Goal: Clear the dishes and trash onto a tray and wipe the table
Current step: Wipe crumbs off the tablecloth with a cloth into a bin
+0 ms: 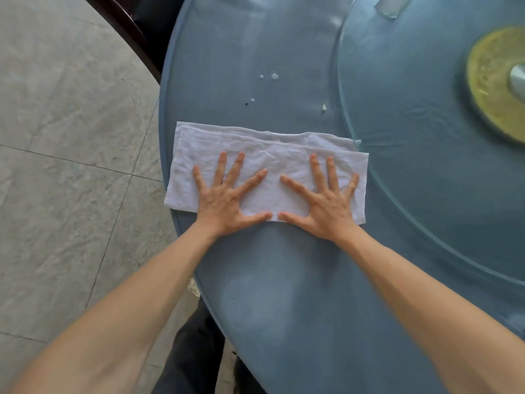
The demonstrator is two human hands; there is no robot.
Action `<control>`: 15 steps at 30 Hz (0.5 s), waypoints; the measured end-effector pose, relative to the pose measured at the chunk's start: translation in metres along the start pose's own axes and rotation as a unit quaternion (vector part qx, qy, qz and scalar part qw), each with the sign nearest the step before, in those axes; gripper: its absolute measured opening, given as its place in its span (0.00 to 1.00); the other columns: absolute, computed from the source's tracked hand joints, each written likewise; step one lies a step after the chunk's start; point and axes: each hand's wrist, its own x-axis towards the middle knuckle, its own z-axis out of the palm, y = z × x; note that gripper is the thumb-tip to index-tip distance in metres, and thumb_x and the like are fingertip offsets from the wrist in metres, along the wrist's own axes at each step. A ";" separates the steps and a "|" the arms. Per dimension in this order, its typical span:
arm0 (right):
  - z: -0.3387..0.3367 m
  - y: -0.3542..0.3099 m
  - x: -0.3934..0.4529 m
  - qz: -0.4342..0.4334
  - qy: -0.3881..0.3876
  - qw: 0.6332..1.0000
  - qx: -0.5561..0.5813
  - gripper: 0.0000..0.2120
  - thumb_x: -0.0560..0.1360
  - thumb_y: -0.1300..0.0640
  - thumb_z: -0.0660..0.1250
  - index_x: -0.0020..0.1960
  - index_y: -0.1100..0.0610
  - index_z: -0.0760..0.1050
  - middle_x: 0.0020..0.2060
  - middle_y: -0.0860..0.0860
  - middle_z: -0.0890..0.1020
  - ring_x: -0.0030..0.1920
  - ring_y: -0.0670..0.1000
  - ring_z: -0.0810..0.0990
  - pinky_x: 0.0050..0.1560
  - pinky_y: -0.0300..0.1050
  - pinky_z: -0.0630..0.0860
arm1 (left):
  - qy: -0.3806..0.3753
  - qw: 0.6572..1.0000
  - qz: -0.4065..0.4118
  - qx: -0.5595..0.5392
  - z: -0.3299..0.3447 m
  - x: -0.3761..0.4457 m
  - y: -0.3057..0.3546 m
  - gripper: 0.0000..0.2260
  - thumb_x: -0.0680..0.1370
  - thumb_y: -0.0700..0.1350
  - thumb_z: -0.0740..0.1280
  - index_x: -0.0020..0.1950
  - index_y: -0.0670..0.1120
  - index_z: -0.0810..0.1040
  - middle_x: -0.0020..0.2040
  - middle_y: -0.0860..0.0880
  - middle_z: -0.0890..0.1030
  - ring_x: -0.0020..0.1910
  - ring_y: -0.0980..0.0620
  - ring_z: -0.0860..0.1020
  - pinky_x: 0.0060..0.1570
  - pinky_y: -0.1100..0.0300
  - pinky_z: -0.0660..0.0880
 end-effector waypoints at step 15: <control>-0.031 0.005 0.213 0.069 0.004 0.997 0.029 0.40 0.65 0.13 0.49 0.75 0.19 0.45 0.84 0.46 0.38 0.82 0.59 0.34 0.67 0.87 0.45 | 0.005 0.999 0.036 -0.012 -0.033 0.214 -0.103 0.42 0.65 0.86 0.49 0.77 0.75 0.48 0.85 0.56 0.47 0.83 0.47 0.41 0.72 0.25 0.38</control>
